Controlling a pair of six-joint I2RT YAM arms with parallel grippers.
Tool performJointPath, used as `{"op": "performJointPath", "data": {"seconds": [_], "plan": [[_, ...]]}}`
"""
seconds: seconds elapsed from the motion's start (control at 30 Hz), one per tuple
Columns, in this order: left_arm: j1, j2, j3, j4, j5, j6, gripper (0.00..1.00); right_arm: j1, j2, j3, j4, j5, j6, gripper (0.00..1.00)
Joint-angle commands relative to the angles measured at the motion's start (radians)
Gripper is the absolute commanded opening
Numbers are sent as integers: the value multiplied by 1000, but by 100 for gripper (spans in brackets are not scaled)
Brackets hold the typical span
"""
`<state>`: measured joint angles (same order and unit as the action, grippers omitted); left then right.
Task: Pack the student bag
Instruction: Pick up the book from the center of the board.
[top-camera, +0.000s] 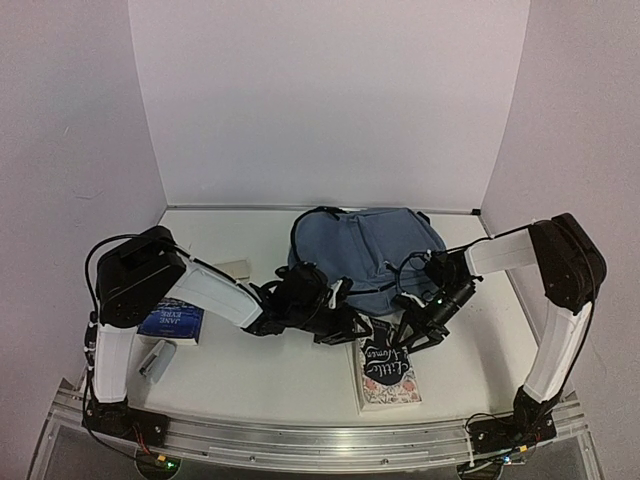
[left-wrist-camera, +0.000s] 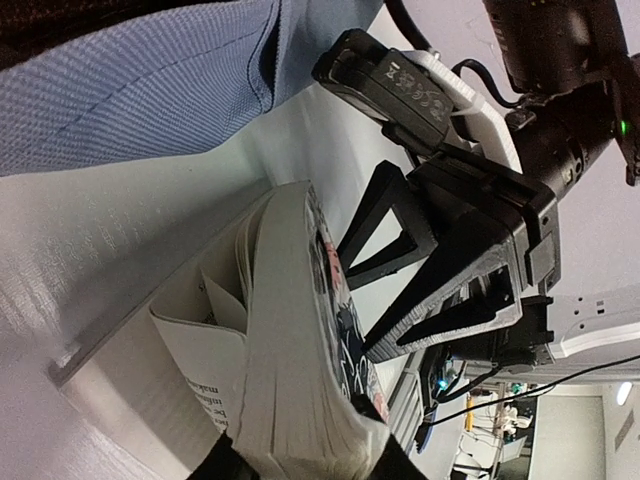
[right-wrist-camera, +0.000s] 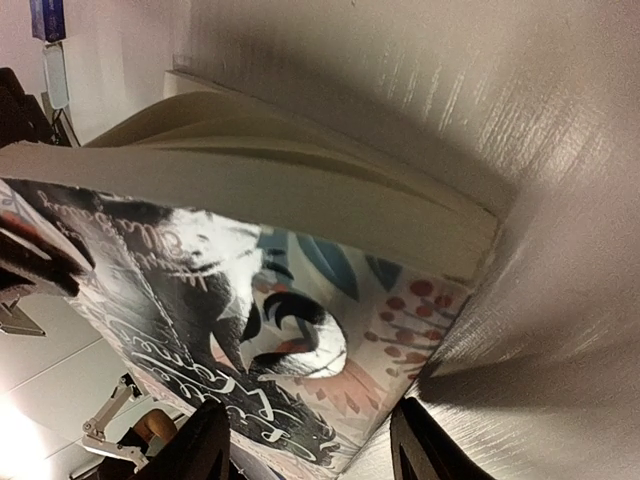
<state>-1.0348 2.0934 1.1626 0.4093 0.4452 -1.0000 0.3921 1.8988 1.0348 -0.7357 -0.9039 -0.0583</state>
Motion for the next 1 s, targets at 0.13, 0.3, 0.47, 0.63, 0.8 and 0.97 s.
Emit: {"op": "performJointPath", "data": {"seconds": [0.13, 0.3, 0.47, 0.63, 0.8, 0.97], "plan": [[-6, 18, 64, 0, -3, 29, 14, 20, -34, 36, 9, -52, -8, 57], [-5, -84, 36, -88, -31, 130, 0, 17, -142, 49, 2, 2, -21, 75], [-5, -193, 25, -187, -14, 262, 0, 14, -291, 65, -43, 72, -86, 90], [-5, -303, 19, -253, 47, 404, 0, 16, -387, 86, -130, 70, -178, 98], [-5, -379, 33, -297, 141, 520, 0, 33, -423, 115, -225, -9, -281, 98], [-6, -420, 45, -301, 232, 568, 0, 83, -444, 132, -292, -49, -328, 97]]}}
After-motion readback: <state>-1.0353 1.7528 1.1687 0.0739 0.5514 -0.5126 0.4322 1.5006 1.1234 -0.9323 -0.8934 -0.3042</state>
